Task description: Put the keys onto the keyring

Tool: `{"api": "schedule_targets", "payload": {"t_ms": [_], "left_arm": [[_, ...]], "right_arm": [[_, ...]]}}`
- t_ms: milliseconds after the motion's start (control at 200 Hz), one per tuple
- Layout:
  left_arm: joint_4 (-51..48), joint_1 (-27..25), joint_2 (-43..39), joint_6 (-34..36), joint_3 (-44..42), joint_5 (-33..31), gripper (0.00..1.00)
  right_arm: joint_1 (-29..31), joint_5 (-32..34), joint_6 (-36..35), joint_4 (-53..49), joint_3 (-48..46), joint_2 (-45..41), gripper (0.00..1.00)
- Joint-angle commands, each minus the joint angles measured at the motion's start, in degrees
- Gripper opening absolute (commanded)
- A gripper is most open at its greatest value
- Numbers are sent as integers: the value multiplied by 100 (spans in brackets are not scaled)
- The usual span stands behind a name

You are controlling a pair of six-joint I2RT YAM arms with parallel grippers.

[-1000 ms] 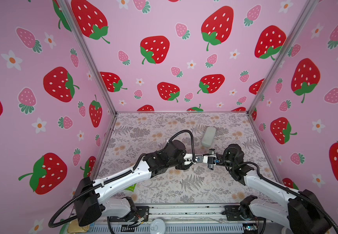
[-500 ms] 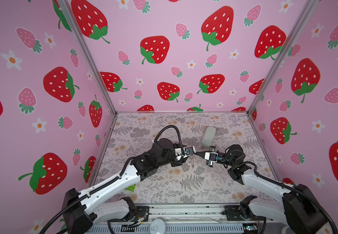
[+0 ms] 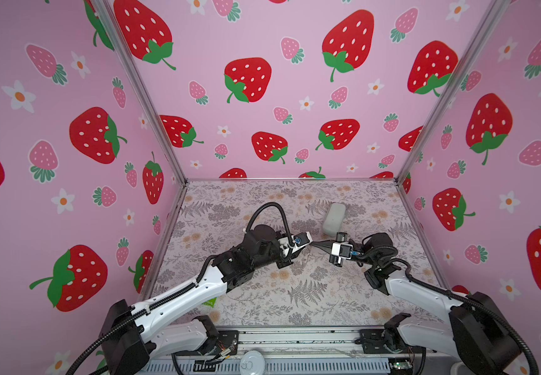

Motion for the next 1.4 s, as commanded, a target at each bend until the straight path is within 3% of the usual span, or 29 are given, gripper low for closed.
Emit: {"api": "schedule_targets", "payload": {"t_ms": [0, 290, 815, 1301, 1396], "left_arm": [[424, 13, 48, -126, 5, 87, 34], [422, 12, 102, -159, 96, 498, 30], [219, -13, 198, 2, 350, 600, 17], [-824, -102, 192, 646, 722, 435, 7], [-1067, -145, 220, 862, 834, 331, 7]], "right_arm": [[24, -178, 112, 356, -31, -58, 2], [48, -180, 169, 487, -34, 13, 1], [49, -198, 138, 435, -31, 72, 2], [49, 89, -732, -1006, 254, -167, 11], [48, 161, -863, -1252, 333, -186, 18]]}}
